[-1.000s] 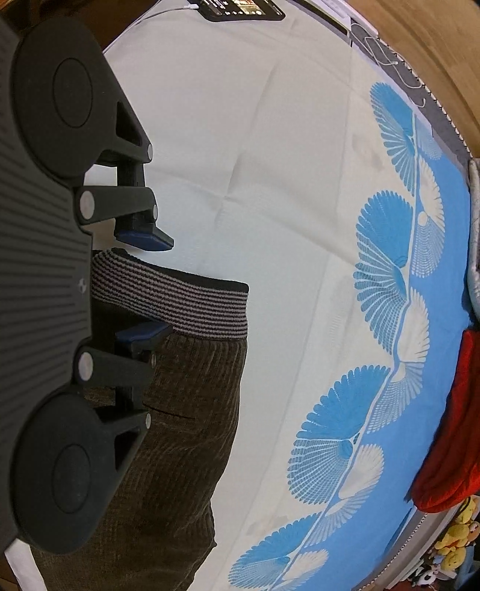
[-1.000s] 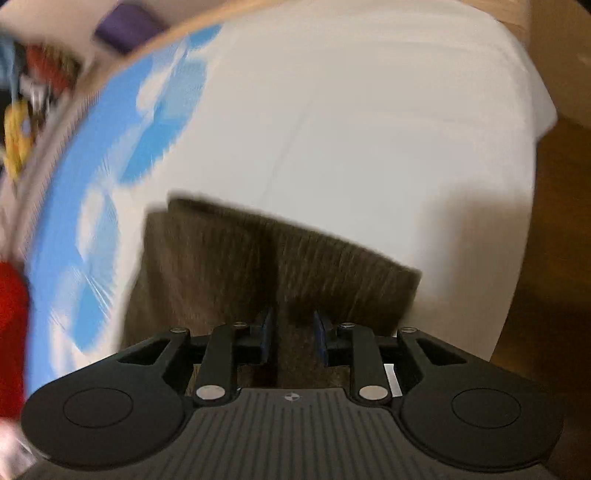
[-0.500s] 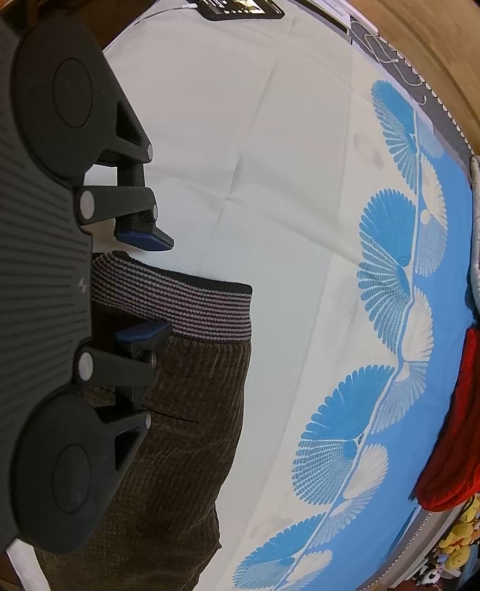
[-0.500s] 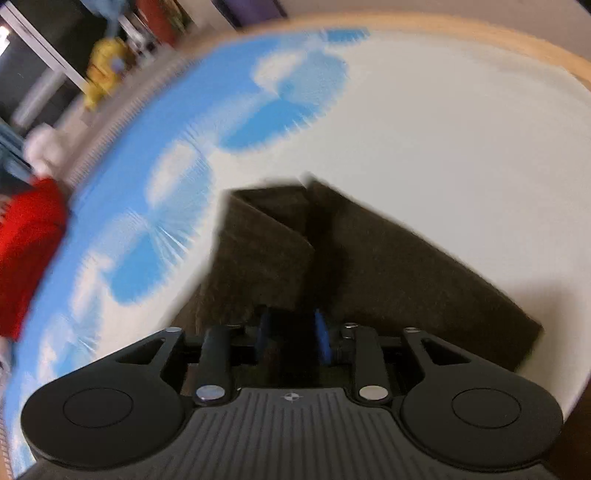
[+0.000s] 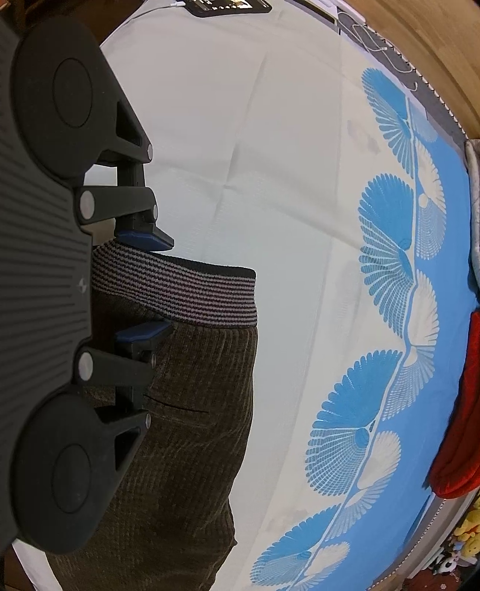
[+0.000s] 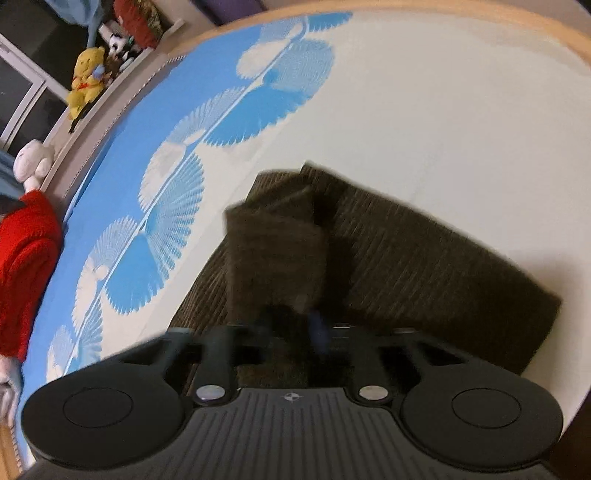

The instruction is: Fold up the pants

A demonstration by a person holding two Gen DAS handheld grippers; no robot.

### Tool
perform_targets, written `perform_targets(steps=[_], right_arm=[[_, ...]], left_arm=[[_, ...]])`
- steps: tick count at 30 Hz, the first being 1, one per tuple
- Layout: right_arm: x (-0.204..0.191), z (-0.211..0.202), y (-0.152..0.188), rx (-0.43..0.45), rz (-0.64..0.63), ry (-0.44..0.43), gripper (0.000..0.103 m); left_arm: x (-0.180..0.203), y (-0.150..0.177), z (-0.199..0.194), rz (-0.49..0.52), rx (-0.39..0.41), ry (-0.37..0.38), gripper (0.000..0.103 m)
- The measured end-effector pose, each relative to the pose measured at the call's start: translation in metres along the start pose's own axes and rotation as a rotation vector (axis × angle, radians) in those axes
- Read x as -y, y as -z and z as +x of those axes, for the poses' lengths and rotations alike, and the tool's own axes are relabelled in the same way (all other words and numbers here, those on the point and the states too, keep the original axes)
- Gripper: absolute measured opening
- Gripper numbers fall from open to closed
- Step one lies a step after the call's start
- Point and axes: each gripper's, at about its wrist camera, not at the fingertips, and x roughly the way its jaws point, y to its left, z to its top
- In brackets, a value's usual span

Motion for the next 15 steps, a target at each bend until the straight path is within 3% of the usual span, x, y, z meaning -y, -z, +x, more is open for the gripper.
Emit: perform_targets(steps=[5,11,15], right_arm=[[0.014,-0.046,-0.006,0.148,0.078,0.062,0.002],[0.066,-0.050,0.004,0.021,0.207,0.308,0.001],[0.071,-0.050,0.009,0.002,0.200,0.392,0.000]], left_arm=[[0.001,-0.001,-0.001,-0.002,0.003,0.005,0.047],[0.009,0.000,-0.001,0.029,0.001,0.011,0.047],[0.006,0.001,0.001,0.030,-0.002,0.019,0.047]])
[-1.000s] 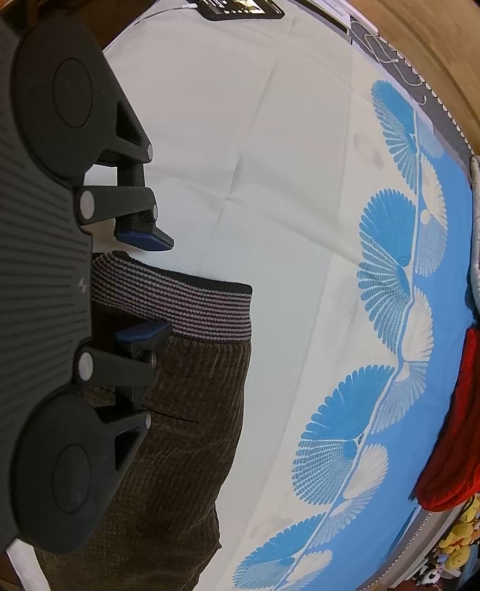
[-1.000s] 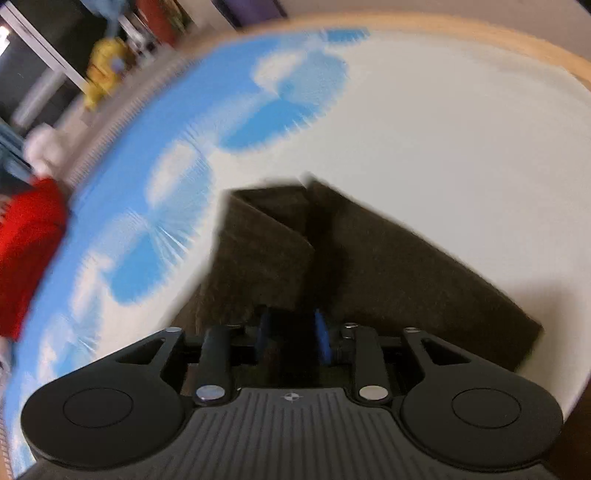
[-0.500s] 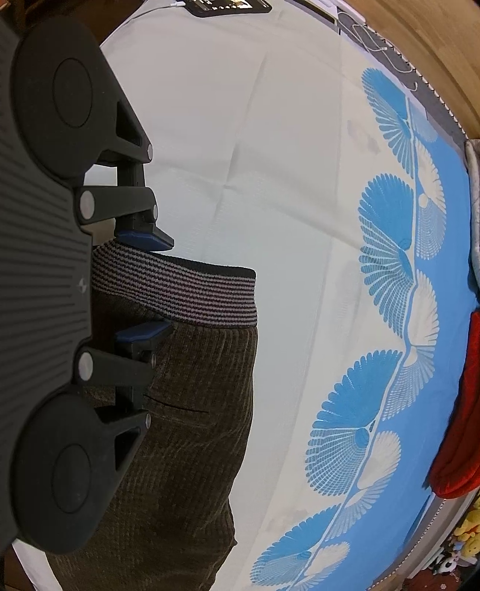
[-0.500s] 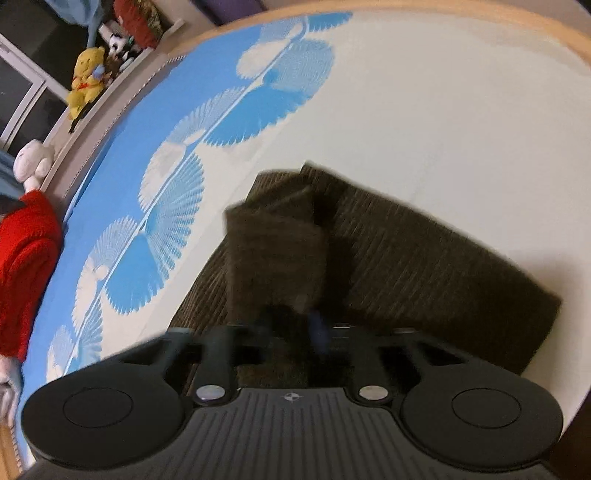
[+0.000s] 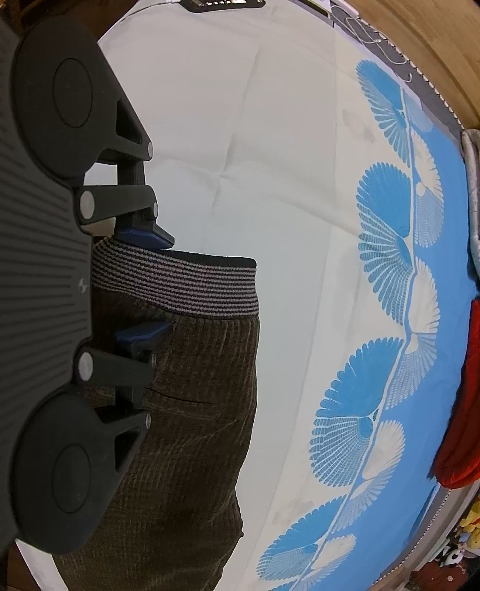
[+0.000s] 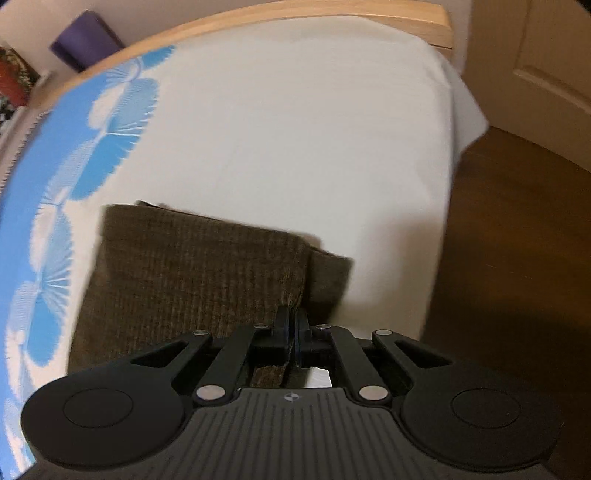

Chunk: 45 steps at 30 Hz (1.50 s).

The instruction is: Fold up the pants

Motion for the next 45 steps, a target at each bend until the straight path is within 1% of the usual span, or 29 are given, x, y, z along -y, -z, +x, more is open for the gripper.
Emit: perform_targets(steps=[1,4,6,9,11,12,13,14,15,16,17,19,21,23,25,28,31,35,36,37,38,39,40,41,42,43,44,45], right_arm=[[-0.002,-0.003,-0.001,0.024,-0.024,0.029,0.000],[-0.003,-0.006,-0.003,0.043,-0.006,-0.016,0.000],[-0.006,-0.011,-0.002,0.084,-0.019,-0.007,0.003],[-0.016,-0.016,-0.005,0.128,-0.046,-0.068,0.003],[-0.025,-0.018,-0.004,0.145,-0.078,-0.110,0.004],[-0.033,-0.019,-0.004,0.151,-0.106,-0.143,0.007],[-0.040,-0.019,-0.003,0.159,-0.138,-0.170,0.014],[-0.048,-0.019,-0.004,0.168,-0.170,-0.192,0.018],[-0.056,-0.018,-0.003,0.180,-0.216,-0.220,0.027],[-0.065,-0.017,-0.003,0.197,-0.261,-0.242,0.032],[-0.073,-0.017,-0.003,0.217,-0.305,-0.261,0.035],[-0.087,-0.015,-0.006,0.240,-0.369,-0.295,0.044],[-0.098,-0.011,-0.012,0.255,-0.408,-0.331,0.049],[-0.108,-0.003,-0.019,0.263,-0.432,-0.344,0.053],[-0.120,0.009,-0.024,0.275,-0.452,-0.329,0.054],[-0.136,0.031,-0.033,0.270,-0.486,-0.317,0.058],[-0.150,0.051,-0.036,0.269,-0.550,-0.285,0.058],[-0.164,0.073,-0.031,0.229,-0.642,-0.213,0.059],[-0.166,0.075,-0.026,0.232,-0.680,-0.195,0.055],[-0.169,0.077,-0.023,0.243,-0.721,-0.178,0.041],[-0.170,0.077,-0.020,0.258,-0.761,-0.163,0.032],[-0.171,0.076,-0.019,0.274,-0.787,-0.150,0.017],[-0.170,0.074,-0.021,0.283,-0.786,-0.160,0.012],[-0.167,0.071,-0.024,0.310,-0.774,-0.151,0.006],[-0.164,0.067,-0.030,0.354,-0.739,-0.115,0.006],[-0.160,0.065,-0.035,0.376,-0.694,-0.092,0.006],[-0.157,0.066,-0.037,0.378,-0.660,-0.067,0.006],[-0.156,0.072,-0.036,0.360,-0.661,-0.031,0.006]], left_arm=[[-0.002,0.000,0.000,-0.002,-0.001,0.006,0.047],[-0.002,0.001,-0.001,-0.002,0.008,0.024,0.048],[0.000,0.001,-0.002,0.009,0.013,0.042,0.048],[0.003,0.002,-0.006,0.024,0.036,0.057,0.049],[0.000,0.001,-0.012,-0.001,0.067,0.060,0.049],[-0.003,0.000,-0.015,-0.016,0.087,0.067,0.049],[-0.006,-0.001,-0.019,-0.034,0.108,0.076,0.049],[-0.007,-0.002,-0.021,-0.046,0.118,0.081,0.049],[-0.008,-0.003,-0.021,-0.052,0.119,0.083,0.049],[-0.007,-0.004,-0.020,-0.053,0.115,0.084,0.049],[-0.006,-0.005,-0.019,-0.048,0.110,0.082,0.049],[-0.002,-0.007,-0.017,-0.031,0.104,0.078,0.049],[0.000,-0.008,-0.016,-0.027,0.103,0.078,0.049],[0.001,-0.010,-0.013,-0.030,0.097,0.078,0.049],[0.002,-0.012,-0.010,-0.028,0.093,0.075,0.049],[0.004,-0.016,-0.005,-0.025,0.087,0.065,0.049],[0.006,-0.023,0.001,-0.025,0.079,0.053,0.049],[0.009,-0.033,0.012,-0.022,0.068,0.035,0.050],[0.010,-0.036,0.015,-0.018,0.066,0.033,0.050],[0.011,-0.039,0.018,-0.015,0.065,0.031,0.051],[0.013,-0.043,0.020,-0.015,0.067,0.028,0.051],[0.016,-0.047,0.022,-0.014,0.070,0.028,0.051],[0.018,-0.050,0.024,-0.013,0.075,0.031,0.051],[0.021,-0.053,0.026,-0.009,0.080,0.036,0.051],[0.024,-0.055,0.026,-0.003,0.086,0.040,0.051],[0.028,-0.057,0.026,0.007,0.094,0.049,0.051],[0.033,-0.057,0.026,0.019,0.100,0.063,0.051],[0.038,-0.057,0.025,0.035,0.102,0.082,0.051]])
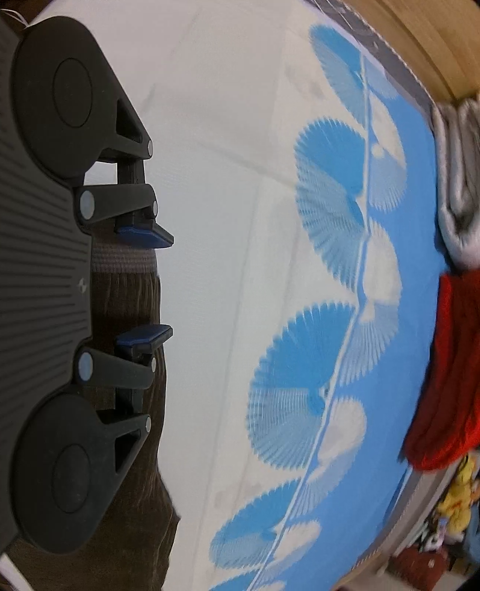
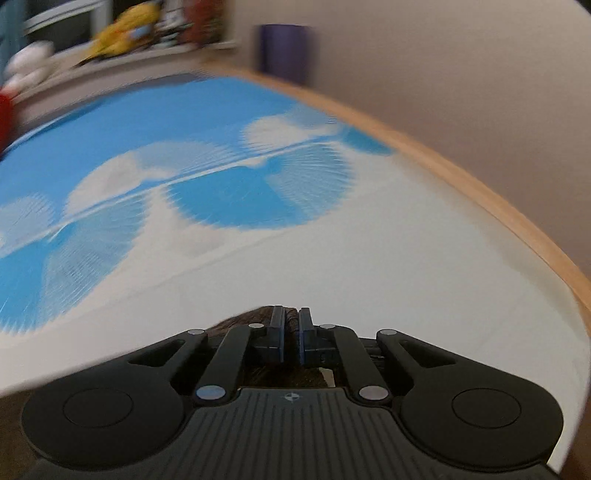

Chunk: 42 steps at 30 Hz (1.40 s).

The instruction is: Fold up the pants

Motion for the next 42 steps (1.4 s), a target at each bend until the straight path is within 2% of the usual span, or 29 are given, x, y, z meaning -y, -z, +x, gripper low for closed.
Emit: perform_targets(steps=[2,4,6,7,8,9,10,13,15,16,18,20,21,22,23,24,25,26,27,29,31,32,33,34,36,38,39,41,42], right_arm=[[-0.001,0.003,0.007,-0.009,-0.020,0.021,0.006],[0.002,-0.003,0.006,0.021,0.024,-0.007,0.009],[0.003,-0.012,0.005,0.038,0.046,-0.010,0.020],[0.003,-0.018,0.005,0.047,0.047,-0.008,0.026],[0.004,-0.025,0.003,0.058,0.054,-0.003,0.027],[0.007,-0.034,0.002,0.069,0.075,-0.007,0.030],[0.011,-0.041,0.001,0.074,0.099,-0.015,0.037],[0.029,-0.066,-0.001,0.073,0.207,-0.047,0.044],[0.043,-0.079,0.003,0.042,0.283,-0.080,0.046],[0.050,-0.085,0.007,0.019,0.319,-0.104,0.047],[0.064,-0.091,0.017,-0.043,0.384,-0.160,0.047],[0.075,-0.094,0.031,-0.116,0.426,-0.202,0.047],[0.078,-0.095,0.037,-0.150,0.438,-0.225,0.047],[0.081,-0.094,0.044,-0.181,0.445,-0.251,0.047],[0.082,-0.090,0.051,-0.218,0.445,-0.275,0.047],[0.082,-0.083,0.060,-0.276,0.421,-0.277,0.047],[0.081,-0.074,0.069,-0.341,0.378,-0.225,0.045],[0.083,-0.067,0.079,-0.390,0.349,-0.159,0.036],[0.089,-0.067,0.082,-0.383,0.369,-0.149,0.021],[0.104,-0.076,0.082,-0.358,0.487,-0.162,0.021],[0.114,-0.088,0.086,-0.337,0.582,-0.137,0.024],[0.117,-0.093,0.088,-0.335,0.607,-0.123,0.033],[0.119,-0.099,0.091,-0.335,0.632,-0.094,0.050],[0.121,-0.102,0.093,-0.336,0.655,-0.079,0.056],[0.126,-0.106,0.099,-0.342,0.723,-0.084,0.055],[0.129,-0.108,0.103,-0.344,0.765,-0.098,0.056],[0.130,-0.108,0.104,-0.348,0.767,-0.098,0.057],[0.128,-0.103,0.107,-0.363,0.763,-0.090,0.058],[0.129,-0.101,0.109,-0.375,0.767,-0.090,0.058]], left_arm=[[0.011,0.002,0.002,0.046,-0.009,0.049,0.051],[0.022,0.007,0.004,0.108,-0.020,0.078,0.050],[0.031,0.013,0.010,0.168,-0.041,0.121,0.049],[0.032,0.016,0.015,0.198,-0.055,0.121,0.043],[0.032,0.019,0.025,0.230,-0.074,0.096,0.025],[0.028,0.023,0.040,0.261,-0.107,0.040,0.011],[0.022,0.025,0.053,0.267,-0.133,-0.024,0.003],[0.020,0.025,0.053,0.218,-0.132,-0.052,0.002],[0.036,0.030,0.035,0.261,-0.095,-0.078,0.005],[0.041,0.033,0.025,0.285,-0.073,-0.055,0.013],[0.049,0.043,0.004,0.319,-0.057,0.054,0.020],[0.051,0.058,-0.004,0.369,-0.102,0.152,0.035],[0.054,0.070,-0.001,0.427,-0.157,0.187,0.035],[0.056,0.082,0.006,0.486,-0.215,0.196,0.035],[0.057,0.095,0.017,0.553,-0.270,0.169,0.036],[0.055,0.107,0.025,0.615,-0.275,0.146,0.037],[0.052,0.108,0.023,0.601,-0.259,0.156,0.036],[0.049,0.105,0.022,0.555,-0.257,0.161,0.036],[0.044,0.103,0.019,0.509,-0.252,0.152,0.036],[0.045,0.106,0.006,0.501,-0.221,0.092,0.036],[0.051,0.106,-0.012,0.506,-0.179,0.049,0.037],[0.053,0.102,-0.023,0.487,-0.151,0.045,0.037],[0.057,0.099,-0.037,0.449,-0.110,0.061,0.039],[0.061,0.095,-0.050,0.410,-0.071,0.087,0.044],[0.066,0.091,-0.075,0.319,0.025,0.155,0.055],[0.068,0.095,-0.084,0.254,0.088,0.212,0.056],[0.071,0.099,-0.081,0.236,0.088,0.229,0.056],[0.083,0.102,-0.072,0.243,0.048,0.193,0.056],[0.087,0.099,-0.071,0.262,0.061,0.186,0.056]])
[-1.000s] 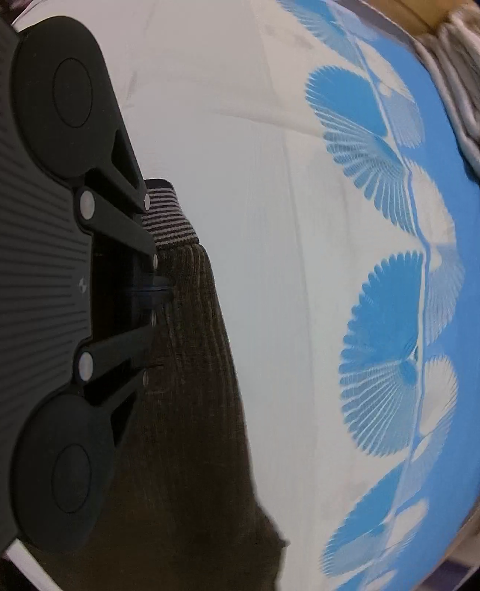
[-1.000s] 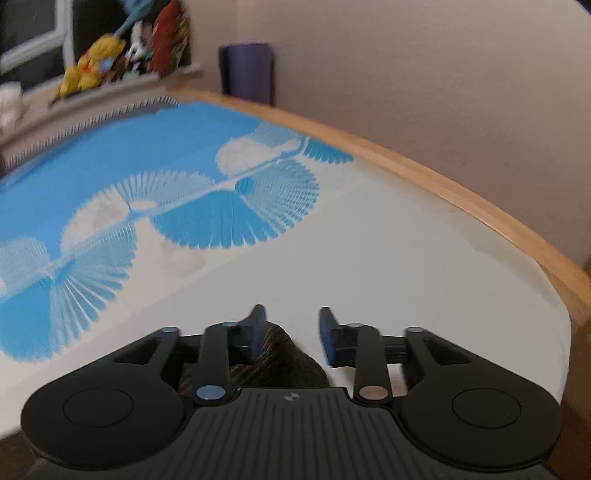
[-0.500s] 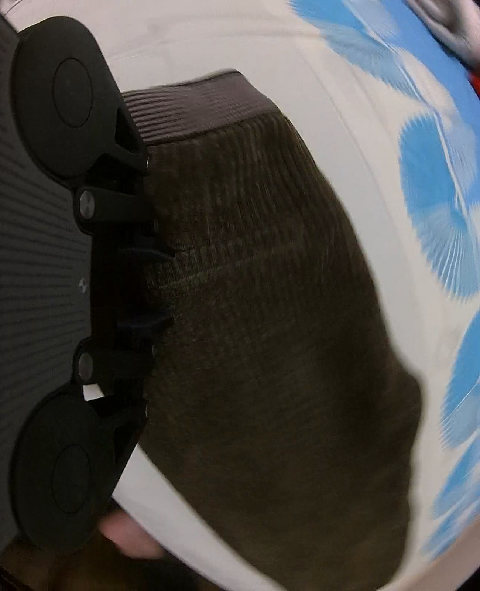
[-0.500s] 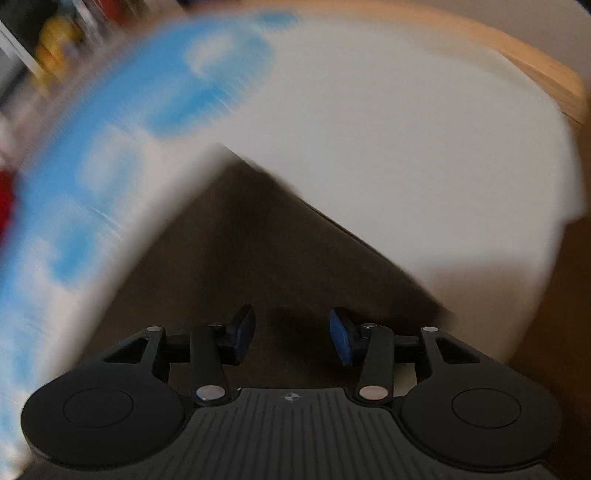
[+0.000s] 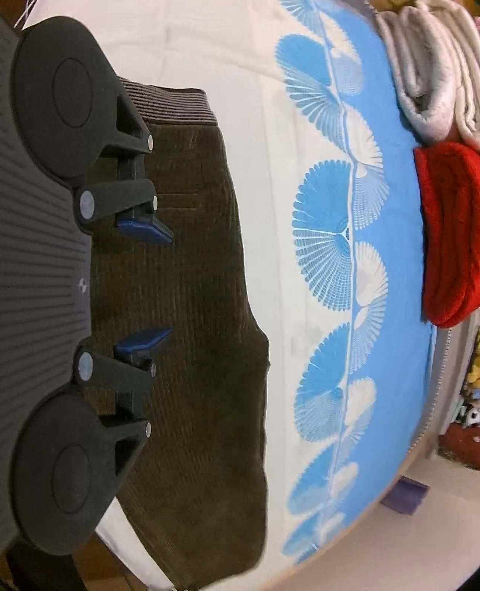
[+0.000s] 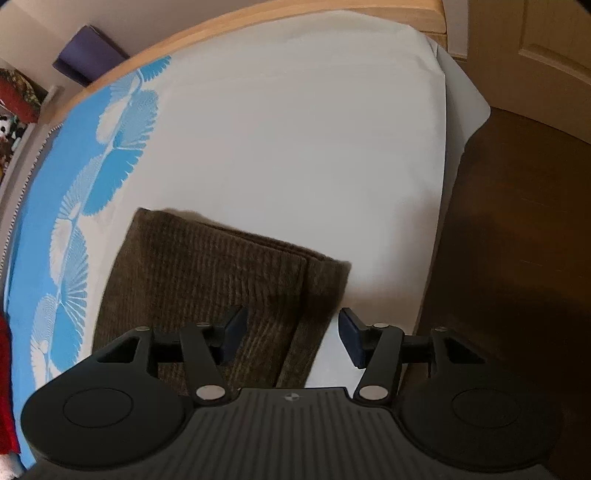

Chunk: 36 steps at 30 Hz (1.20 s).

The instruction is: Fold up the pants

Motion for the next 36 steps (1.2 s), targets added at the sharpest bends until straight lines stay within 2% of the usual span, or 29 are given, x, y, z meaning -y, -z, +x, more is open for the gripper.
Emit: perform_targets(steps=[2,6,9,12,16,19,21,31,36], right_arm=[[-0.004,0.005,-0.001,-0.007,-0.004,0.021,0.058],[-0.009,0.015,-0.002,0.002,-0.017,0.119,0.058],[-0.011,0.020,-0.004,0.015,0.001,0.118,0.061],[-0.020,0.026,-0.005,0.030,-0.052,0.121,0.061],[-0.028,0.027,-0.004,0.065,-0.097,0.158,0.037],[-0.031,0.023,-0.005,0.080,-0.079,0.136,0.028],[-0.034,0.018,-0.004,0.100,-0.066,0.122,0.025],[-0.043,-0.013,0.008,0.183,-0.063,0.076,0.023],[-0.059,-0.030,0.017,0.240,-0.159,0.068,0.022]], left_arm=[[0.006,-0.006,0.004,0.023,0.022,0.010,0.056],[0.001,-0.007,0.018,0.004,-0.014,0.001,0.056],[-0.004,-0.014,0.024,-0.010,-0.020,0.005,0.056],[-0.005,-0.017,0.029,-0.022,-0.039,0.005,0.056],[-0.003,-0.016,0.031,-0.010,-0.048,-0.008,0.056],[-0.003,-0.018,0.031,-0.007,-0.045,-0.013,0.056],[-0.005,-0.018,0.031,-0.011,-0.045,-0.015,0.056],[-0.006,-0.011,0.026,-0.009,-0.044,-0.016,0.056],[-0.009,-0.008,0.022,-0.016,-0.037,-0.021,0.056]])
